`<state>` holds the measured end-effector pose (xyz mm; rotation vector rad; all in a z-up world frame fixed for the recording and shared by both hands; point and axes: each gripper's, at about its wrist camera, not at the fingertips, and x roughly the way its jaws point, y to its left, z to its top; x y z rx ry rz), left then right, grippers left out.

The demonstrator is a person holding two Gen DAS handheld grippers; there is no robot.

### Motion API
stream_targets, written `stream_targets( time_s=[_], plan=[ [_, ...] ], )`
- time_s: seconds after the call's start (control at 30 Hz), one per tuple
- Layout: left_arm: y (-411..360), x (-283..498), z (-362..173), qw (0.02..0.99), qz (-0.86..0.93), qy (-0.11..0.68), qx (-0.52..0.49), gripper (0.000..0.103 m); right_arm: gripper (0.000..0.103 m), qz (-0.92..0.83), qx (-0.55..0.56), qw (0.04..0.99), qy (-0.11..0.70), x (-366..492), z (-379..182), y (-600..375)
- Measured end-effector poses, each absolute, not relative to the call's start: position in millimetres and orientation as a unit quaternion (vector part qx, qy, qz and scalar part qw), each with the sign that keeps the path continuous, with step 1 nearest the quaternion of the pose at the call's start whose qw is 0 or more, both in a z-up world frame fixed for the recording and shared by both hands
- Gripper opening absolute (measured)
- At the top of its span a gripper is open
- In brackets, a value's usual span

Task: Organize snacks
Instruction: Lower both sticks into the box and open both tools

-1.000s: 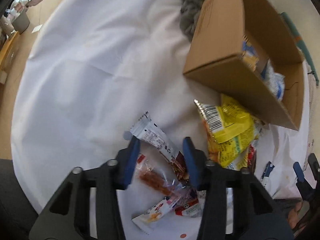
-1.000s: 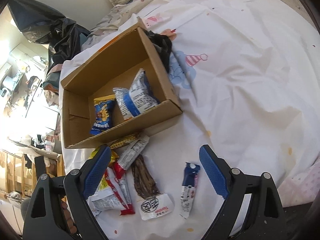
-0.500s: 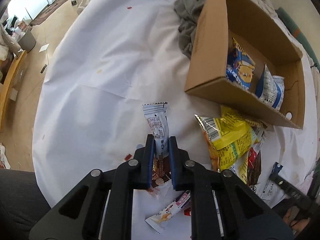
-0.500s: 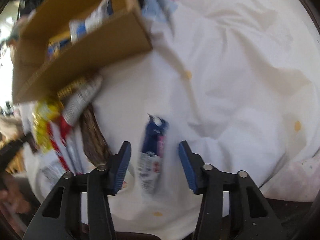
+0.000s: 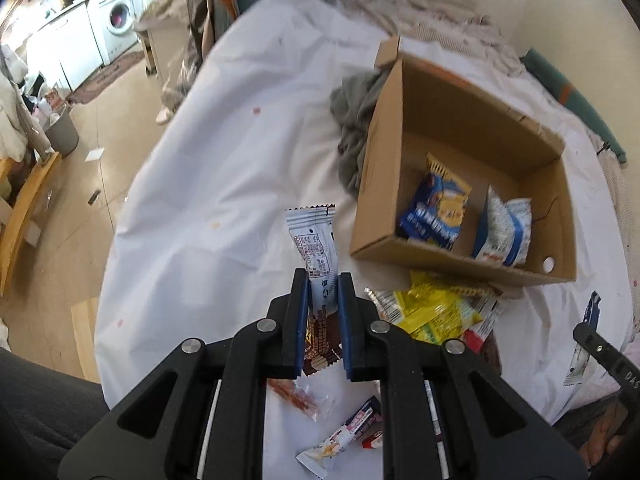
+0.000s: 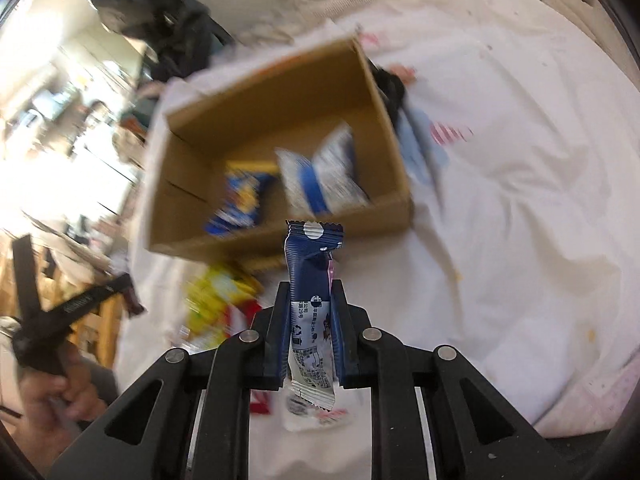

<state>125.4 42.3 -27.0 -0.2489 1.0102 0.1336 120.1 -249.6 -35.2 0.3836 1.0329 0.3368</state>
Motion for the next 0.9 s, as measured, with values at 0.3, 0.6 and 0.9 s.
stream_targets(
  time_s=[0.3,0.6,0.9],
  plan=[
    [18,144,29,0.902,0.002,0.423,-0.089,0.011,0.018,0.201,0.216,0.862,0.412,148,2,-240],
    [-11,200,49,0.904,-0.037,0.422,-0.052,0.011,0.018,0.187,0.182,0.875,0.408,201,3,-241],
    [-36,233,35,0.903,-0.078,0.419,-0.046,0.011,0.018,0.167,0.179,0.865,0.438,241,-18,-243]
  ],
)
